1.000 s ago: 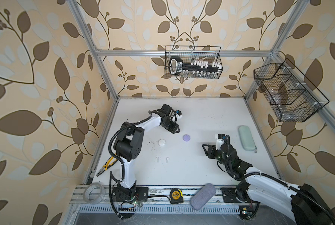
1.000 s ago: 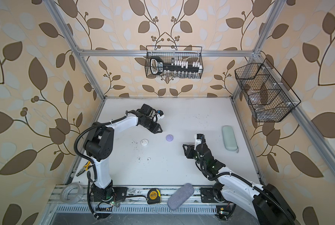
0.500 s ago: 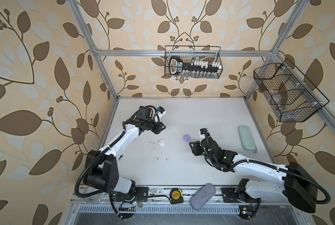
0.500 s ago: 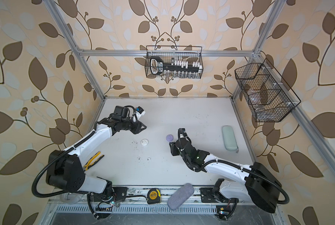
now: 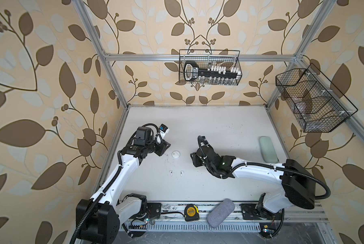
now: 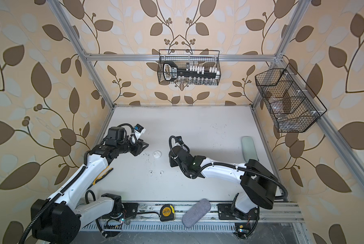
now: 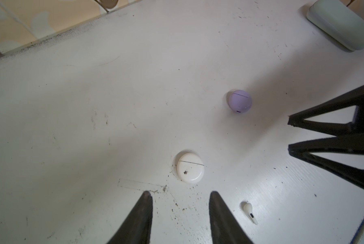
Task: Insert the wireless bluetooth earbuds into the charging case
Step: 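Move the right gripper over the white round case while the left gripper approaches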
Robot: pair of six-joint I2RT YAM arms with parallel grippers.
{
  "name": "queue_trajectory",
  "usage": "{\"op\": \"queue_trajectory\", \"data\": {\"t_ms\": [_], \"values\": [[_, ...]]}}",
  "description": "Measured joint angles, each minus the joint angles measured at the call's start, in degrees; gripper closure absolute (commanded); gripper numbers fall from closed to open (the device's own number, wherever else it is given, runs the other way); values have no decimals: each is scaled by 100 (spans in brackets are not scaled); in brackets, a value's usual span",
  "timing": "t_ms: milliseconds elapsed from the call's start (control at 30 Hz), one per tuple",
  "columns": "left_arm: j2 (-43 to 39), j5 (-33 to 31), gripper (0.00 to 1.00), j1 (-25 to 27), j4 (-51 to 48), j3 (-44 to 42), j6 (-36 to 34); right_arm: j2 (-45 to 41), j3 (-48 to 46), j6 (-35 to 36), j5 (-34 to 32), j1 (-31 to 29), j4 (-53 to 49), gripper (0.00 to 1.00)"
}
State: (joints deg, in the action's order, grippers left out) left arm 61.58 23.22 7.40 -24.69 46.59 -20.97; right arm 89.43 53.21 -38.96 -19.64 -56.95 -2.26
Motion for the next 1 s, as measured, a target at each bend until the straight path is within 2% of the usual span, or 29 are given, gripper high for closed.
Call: {"op": "queue_trajectory", "data": {"t_ms": [100, 200, 300, 800, 1000], "values": [[-280, -35, 62, -136, -4, -234, -11, 391, 463, 2, 46, 0, -201, 50], [-400, -9, 63, -208, -96, -278, -131, 741, 872, 11, 146, 9, -365, 50], [-396, 35, 68, -227, -151, -278, -177, 1058, 1209, 39, 269, 24, -529, 50], [-278, 481, 66, -640, -68, -474, 63, 2479, 2817, 494, 595, 15, -1449, 49], [-179, 750, 65, -946, 87, -588, 337, 2907, 3342, 887, 568, -26, -1860, 44]]}}
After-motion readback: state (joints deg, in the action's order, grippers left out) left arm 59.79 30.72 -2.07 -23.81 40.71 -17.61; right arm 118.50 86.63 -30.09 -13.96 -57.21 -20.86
